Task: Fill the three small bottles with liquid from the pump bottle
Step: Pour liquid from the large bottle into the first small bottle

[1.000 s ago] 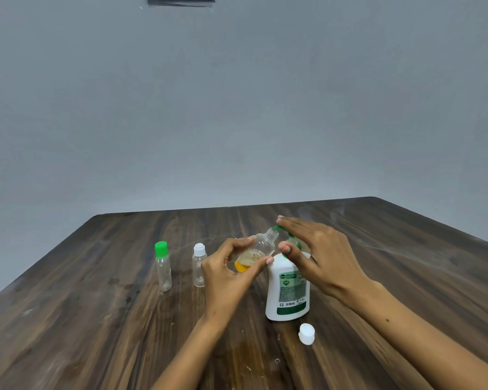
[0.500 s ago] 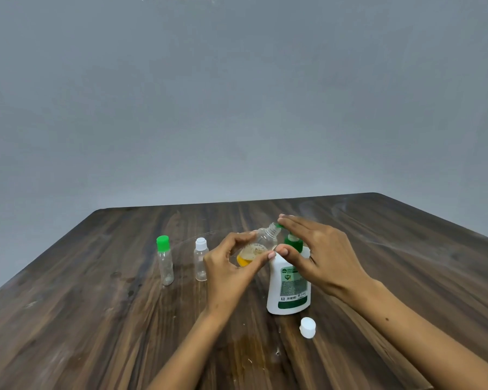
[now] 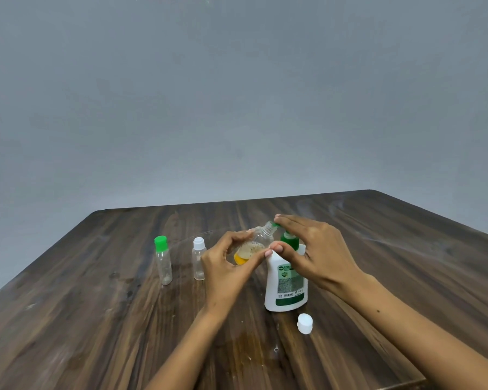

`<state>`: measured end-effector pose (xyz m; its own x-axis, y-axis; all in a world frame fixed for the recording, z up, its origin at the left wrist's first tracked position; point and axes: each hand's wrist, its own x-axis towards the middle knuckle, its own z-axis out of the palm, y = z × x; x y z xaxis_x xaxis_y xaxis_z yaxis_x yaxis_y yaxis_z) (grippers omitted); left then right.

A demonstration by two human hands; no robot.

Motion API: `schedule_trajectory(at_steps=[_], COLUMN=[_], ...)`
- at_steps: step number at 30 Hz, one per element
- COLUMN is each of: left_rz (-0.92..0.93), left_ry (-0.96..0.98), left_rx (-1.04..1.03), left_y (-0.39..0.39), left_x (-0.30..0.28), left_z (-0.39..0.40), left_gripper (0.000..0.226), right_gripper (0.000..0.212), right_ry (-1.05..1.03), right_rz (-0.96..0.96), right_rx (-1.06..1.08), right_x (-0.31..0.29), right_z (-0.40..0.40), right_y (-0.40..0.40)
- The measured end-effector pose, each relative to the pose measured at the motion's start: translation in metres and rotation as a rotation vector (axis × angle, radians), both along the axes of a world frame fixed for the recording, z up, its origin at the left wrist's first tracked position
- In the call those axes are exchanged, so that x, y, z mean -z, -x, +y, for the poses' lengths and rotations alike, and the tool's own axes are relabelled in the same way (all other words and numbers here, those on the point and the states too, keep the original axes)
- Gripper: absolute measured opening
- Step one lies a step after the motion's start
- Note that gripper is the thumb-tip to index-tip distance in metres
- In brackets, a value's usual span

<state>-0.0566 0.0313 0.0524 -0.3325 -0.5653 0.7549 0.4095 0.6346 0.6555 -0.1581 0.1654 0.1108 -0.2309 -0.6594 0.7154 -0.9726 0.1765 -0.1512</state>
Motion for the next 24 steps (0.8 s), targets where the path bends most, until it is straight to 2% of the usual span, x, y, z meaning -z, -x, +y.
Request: schedule_trajectory(at_steps=[18, 22, 24], left_rz=[-0.015, -0.041, -0.052], left_ry=[0.011, -0.02, 0.014], left_rx=[-0.039, 0.023, 0.012], left_y=[0.0014, 0.0004, 0.0003], left_x=[0.0027, 0.0015, 0.0002], left_z=[-0.0054, -0.0028, -0.0025], left_gripper=[0.041, 0.062, 0.063], right_gripper=[0.093, 0.089, 0.089], right_ry=[0.024, 0.02, 0.021], right_rz=[-0.03, -0.01, 0.0], right_rx=[-0.004, 0.005, -0.003], right_x=[-0.0035, -0.0008, -0.0025], right_z=[0.0006, -0.0031, -0.0016], right_y=[0.0013, -0.0003, 0.0012])
